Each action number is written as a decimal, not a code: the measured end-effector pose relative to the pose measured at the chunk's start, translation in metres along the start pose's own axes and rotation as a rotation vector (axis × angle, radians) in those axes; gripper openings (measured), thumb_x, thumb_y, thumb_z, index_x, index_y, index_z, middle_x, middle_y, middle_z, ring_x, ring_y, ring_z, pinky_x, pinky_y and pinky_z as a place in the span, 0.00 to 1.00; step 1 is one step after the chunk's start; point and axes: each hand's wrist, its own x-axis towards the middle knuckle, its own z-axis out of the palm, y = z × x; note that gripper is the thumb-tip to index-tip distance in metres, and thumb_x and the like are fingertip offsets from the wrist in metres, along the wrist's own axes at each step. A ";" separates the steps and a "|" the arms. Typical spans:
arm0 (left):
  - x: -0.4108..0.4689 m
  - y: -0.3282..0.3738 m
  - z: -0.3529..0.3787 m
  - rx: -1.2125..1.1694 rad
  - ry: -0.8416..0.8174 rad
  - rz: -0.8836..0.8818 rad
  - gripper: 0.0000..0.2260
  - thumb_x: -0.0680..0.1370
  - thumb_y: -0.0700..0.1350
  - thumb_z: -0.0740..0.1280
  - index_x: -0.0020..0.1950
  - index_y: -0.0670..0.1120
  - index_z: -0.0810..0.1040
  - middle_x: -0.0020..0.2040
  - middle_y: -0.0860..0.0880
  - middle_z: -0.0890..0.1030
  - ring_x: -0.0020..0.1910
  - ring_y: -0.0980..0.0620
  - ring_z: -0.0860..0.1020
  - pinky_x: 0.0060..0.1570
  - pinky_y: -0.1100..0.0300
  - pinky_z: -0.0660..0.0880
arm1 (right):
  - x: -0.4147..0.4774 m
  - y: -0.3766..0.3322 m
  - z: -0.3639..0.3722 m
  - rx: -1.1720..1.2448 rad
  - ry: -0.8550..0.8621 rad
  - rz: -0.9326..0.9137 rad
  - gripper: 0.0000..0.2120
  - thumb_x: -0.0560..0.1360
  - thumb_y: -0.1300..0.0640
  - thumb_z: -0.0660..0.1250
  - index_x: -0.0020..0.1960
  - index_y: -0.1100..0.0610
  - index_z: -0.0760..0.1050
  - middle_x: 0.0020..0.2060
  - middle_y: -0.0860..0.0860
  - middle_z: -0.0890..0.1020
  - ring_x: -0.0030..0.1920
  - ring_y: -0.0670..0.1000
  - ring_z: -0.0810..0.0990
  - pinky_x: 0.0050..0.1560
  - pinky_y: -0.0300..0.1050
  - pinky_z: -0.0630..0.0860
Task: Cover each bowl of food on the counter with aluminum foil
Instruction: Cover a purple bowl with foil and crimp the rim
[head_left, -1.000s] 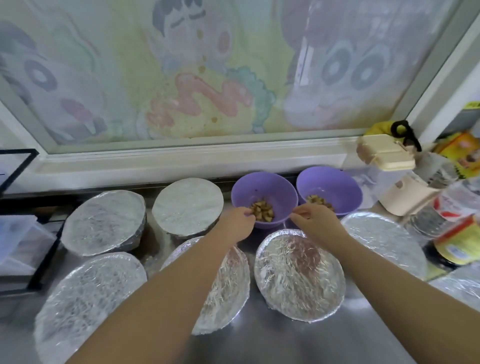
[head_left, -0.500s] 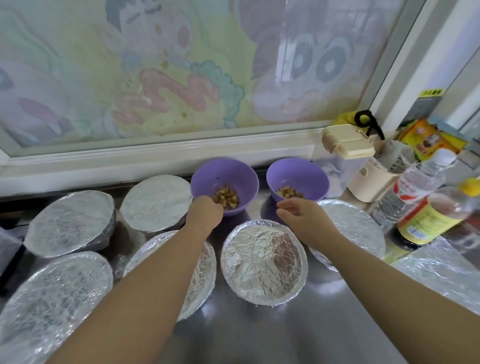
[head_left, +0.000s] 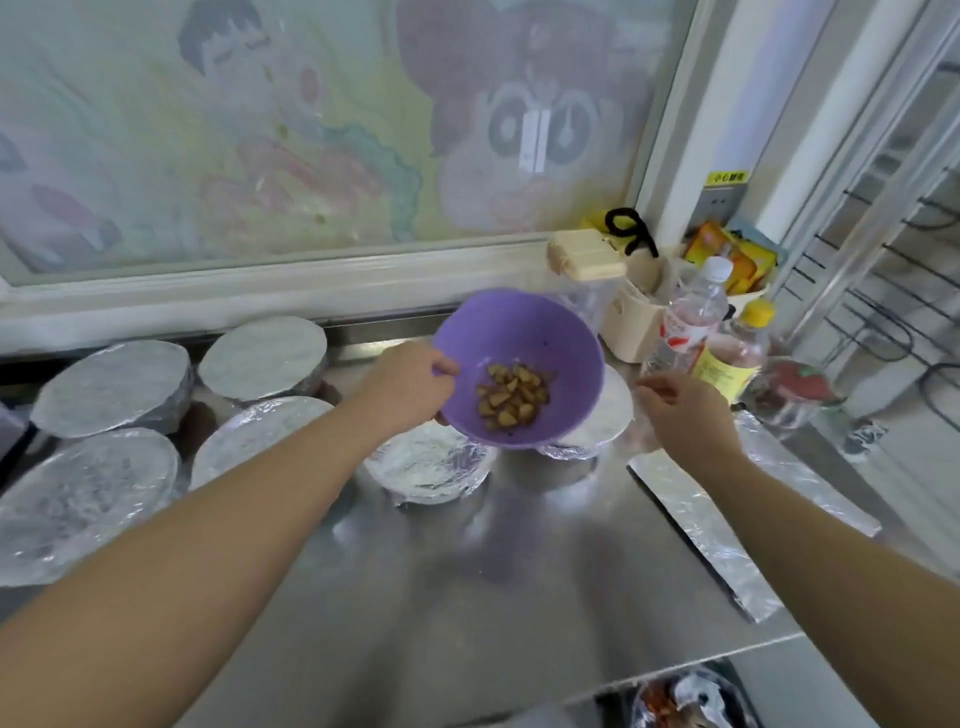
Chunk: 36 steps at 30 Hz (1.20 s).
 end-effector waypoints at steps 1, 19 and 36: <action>-0.006 0.009 0.012 0.006 -0.043 0.028 0.16 0.77 0.38 0.61 0.61 0.48 0.82 0.41 0.55 0.81 0.31 0.58 0.81 0.36 0.66 0.73 | -0.004 0.019 -0.009 -0.028 0.008 0.034 0.09 0.79 0.57 0.68 0.57 0.54 0.84 0.46 0.50 0.85 0.50 0.53 0.82 0.52 0.46 0.74; -0.050 0.002 0.139 0.220 -0.448 0.140 0.18 0.78 0.40 0.62 0.65 0.51 0.80 0.56 0.53 0.83 0.42 0.62 0.77 0.45 0.72 0.68 | -0.061 0.189 -0.014 -0.676 -0.417 0.105 0.28 0.77 0.44 0.69 0.74 0.48 0.68 0.73 0.49 0.69 0.71 0.59 0.67 0.68 0.60 0.71; -0.046 0.024 0.121 0.329 -0.431 0.194 0.12 0.77 0.50 0.67 0.60 0.56 0.81 0.60 0.55 0.71 0.58 0.53 0.76 0.63 0.52 0.72 | -0.063 0.171 -0.028 -0.472 -0.164 0.115 0.06 0.78 0.53 0.64 0.47 0.53 0.78 0.38 0.51 0.80 0.38 0.54 0.79 0.37 0.45 0.73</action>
